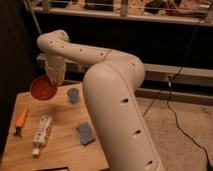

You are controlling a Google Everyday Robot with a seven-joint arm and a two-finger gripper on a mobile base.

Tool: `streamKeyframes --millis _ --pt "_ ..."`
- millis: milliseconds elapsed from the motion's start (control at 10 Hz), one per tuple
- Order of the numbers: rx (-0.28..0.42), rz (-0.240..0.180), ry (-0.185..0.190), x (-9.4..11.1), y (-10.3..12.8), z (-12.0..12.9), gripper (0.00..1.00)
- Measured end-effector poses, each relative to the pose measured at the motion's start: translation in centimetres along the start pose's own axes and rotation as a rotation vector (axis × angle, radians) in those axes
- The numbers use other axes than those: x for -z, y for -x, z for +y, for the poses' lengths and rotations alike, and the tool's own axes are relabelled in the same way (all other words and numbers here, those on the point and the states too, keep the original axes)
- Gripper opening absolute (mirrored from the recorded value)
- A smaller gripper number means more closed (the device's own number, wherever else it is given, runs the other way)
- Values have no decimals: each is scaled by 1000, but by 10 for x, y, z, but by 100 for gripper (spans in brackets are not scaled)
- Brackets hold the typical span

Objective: Pick up the ceramic bowl

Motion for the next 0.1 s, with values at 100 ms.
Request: streamKeyframes --millis 100 --pt "0 0 0 0 0 0 0"
